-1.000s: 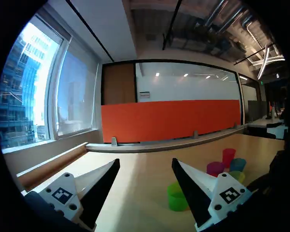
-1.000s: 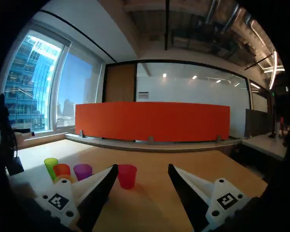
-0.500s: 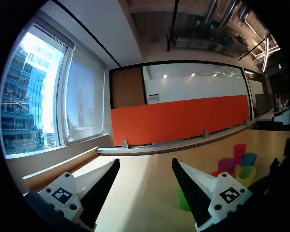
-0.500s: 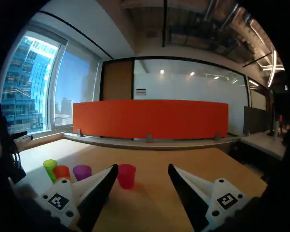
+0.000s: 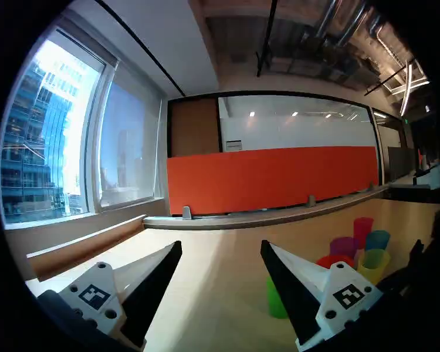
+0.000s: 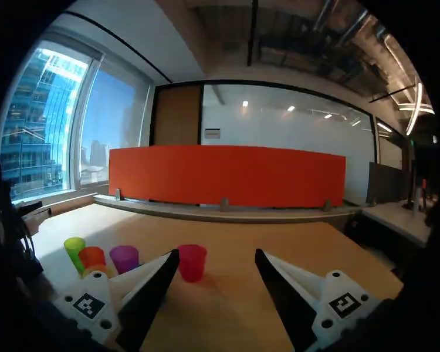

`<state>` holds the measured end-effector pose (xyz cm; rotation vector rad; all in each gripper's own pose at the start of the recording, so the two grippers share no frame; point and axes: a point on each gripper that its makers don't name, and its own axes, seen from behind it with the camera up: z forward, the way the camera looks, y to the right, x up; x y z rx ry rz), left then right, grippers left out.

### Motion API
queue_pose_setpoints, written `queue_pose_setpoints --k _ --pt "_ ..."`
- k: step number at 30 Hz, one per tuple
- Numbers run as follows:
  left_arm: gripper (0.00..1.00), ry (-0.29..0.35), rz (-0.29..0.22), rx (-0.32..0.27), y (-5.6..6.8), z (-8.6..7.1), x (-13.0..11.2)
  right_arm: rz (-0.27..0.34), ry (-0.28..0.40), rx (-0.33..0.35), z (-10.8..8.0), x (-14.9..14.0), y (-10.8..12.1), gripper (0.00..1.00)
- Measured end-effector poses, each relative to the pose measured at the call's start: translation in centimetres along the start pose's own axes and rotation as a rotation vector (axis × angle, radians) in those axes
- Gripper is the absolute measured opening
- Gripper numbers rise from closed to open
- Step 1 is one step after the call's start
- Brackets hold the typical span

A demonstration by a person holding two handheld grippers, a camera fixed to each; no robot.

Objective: Pour water

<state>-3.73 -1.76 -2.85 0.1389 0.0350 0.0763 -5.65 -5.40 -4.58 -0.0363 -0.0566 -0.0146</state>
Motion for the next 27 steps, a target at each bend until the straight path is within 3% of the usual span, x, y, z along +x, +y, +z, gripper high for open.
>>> queue_pose_setpoints --k 14,23,27 --pt "1.00 0.016 -0.001 -0.016 1.0 1.5 0.3 -0.014 -0.025 -0.002 -0.1 -0.4 -0.5 1.00" --pt "1.00 -0.006 0.012 -0.020 1.1 1.8 -1.3 -0.007 -0.033 0.000 -0.2 -0.6 -0.6 1.00" --pt "1.00 -0.015 -0.008 -0.026 1.2 2.0 -1.9 -0.007 -0.039 -0.001 -0.1 -1.0 -0.4 1.00"
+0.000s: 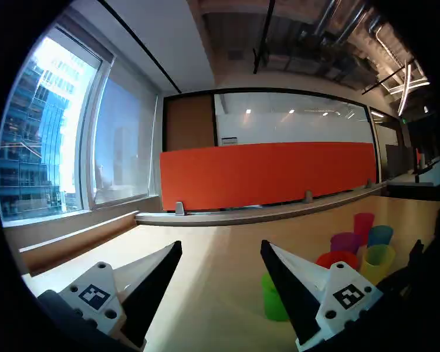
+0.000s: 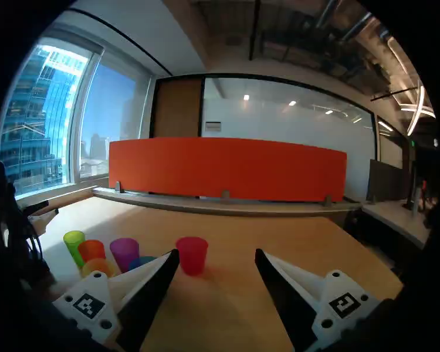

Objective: Pour water

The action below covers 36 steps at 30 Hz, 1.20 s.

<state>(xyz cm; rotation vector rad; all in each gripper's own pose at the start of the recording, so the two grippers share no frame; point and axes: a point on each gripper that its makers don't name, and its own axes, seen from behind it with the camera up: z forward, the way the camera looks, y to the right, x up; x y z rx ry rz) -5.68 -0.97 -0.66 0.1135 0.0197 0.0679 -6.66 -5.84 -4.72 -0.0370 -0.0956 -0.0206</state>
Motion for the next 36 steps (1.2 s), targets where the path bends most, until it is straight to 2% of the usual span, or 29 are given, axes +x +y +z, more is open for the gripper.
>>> queue_pose_setpoints --k 11,26,36 --pt "1.00 -0.021 -0.061 -0.003 -0.6 0.3 -1.2 0.002 -0.005 0.000 0.2 -0.6 0.2 1.00" --pt "1.00 -0.040 -0.058 -0.010 -0.4 0.5 -1.6 0.023 0.003 -0.001 -0.1 -0.8 0.8 1.00" --pt "1.00 -0.042 -0.056 -0.011 -0.3 0.5 -1.6 0.037 0.057 0.002 -0.3 -0.2 1.6 1.00"
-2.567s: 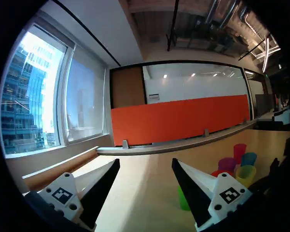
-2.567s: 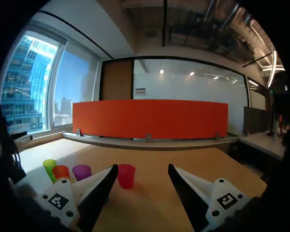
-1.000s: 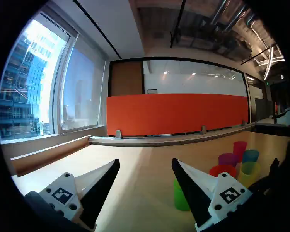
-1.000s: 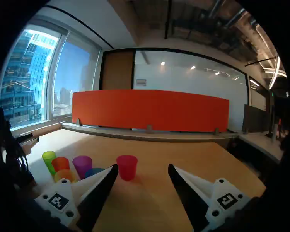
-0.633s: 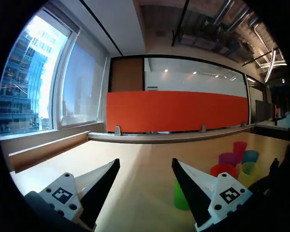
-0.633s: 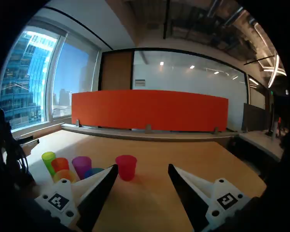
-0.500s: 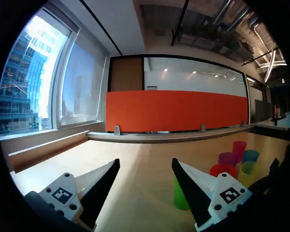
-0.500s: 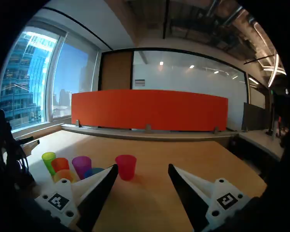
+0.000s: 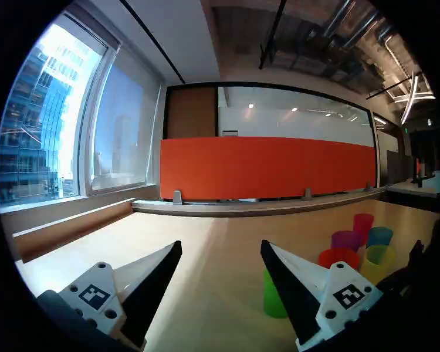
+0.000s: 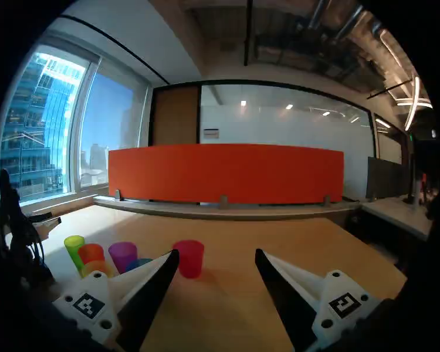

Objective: Pour water

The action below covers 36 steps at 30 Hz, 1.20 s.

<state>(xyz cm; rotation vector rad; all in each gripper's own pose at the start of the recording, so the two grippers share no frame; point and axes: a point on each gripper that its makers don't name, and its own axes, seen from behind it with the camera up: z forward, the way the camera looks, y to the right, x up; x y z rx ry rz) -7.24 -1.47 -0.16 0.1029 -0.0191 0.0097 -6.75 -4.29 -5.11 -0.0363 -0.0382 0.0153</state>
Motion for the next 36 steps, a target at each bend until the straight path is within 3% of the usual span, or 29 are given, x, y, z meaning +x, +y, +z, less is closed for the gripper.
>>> queue_pose_setpoints --k 8,21,36 --pt "1.00 0.000 0.001 0.001 0.0 0.0 0.0 -0.011 0.045 -0.006 0.5 0.5 1.4 1.00" --pt "1.00 0.000 0.001 0.001 0.1 0.0 -0.1 -0.048 0.123 -0.090 2.5 0.3 3.5 1.00" --pt "1.00 -0.001 0.001 0.001 0.0 0.0 0.0 -0.018 0.117 -0.169 4.6 -0.8 6.3 1.00"
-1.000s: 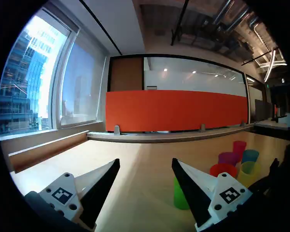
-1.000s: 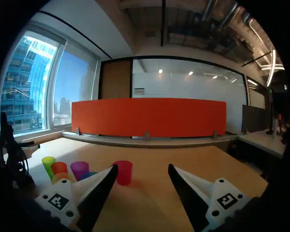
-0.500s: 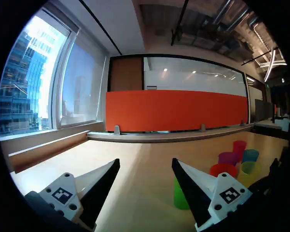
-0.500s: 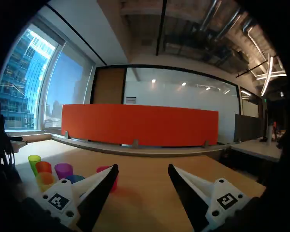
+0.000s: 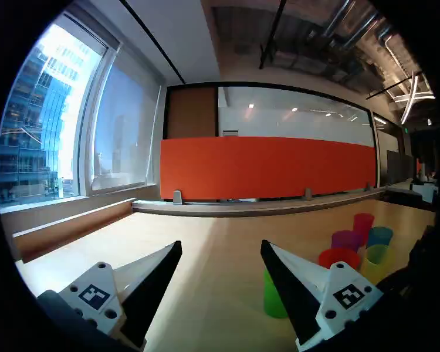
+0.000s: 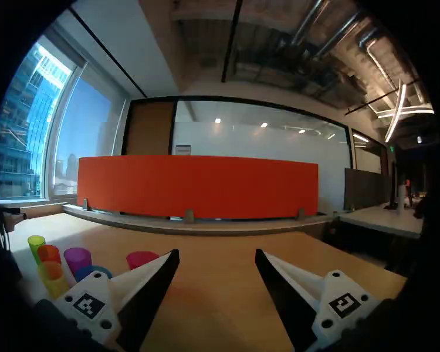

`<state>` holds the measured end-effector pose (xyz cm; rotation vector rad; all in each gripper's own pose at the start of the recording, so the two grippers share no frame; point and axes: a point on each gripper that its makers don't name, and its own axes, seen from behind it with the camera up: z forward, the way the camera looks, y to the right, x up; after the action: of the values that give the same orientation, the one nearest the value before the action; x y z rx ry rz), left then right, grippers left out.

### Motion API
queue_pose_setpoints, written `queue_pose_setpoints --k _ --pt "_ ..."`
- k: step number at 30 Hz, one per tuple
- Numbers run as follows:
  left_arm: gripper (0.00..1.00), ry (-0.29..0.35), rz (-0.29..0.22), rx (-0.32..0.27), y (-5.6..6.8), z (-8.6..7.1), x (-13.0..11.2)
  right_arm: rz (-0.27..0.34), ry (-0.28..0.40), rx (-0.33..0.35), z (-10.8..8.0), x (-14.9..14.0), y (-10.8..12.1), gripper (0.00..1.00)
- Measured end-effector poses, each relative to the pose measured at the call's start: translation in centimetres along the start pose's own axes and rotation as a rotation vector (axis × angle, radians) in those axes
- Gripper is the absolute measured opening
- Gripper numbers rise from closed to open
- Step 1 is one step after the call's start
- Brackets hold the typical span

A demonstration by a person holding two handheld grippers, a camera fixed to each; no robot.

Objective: Pour water

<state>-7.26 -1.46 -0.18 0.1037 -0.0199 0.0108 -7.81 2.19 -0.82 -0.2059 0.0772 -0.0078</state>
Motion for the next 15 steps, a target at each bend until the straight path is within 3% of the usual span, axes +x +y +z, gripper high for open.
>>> queue_pose_setpoints --k 15 --pt "1.00 0.000 0.000 0.000 0.0 0.0 0.0 0.064 -0.044 0.014 0.4 -3.0 0.5 1.00"
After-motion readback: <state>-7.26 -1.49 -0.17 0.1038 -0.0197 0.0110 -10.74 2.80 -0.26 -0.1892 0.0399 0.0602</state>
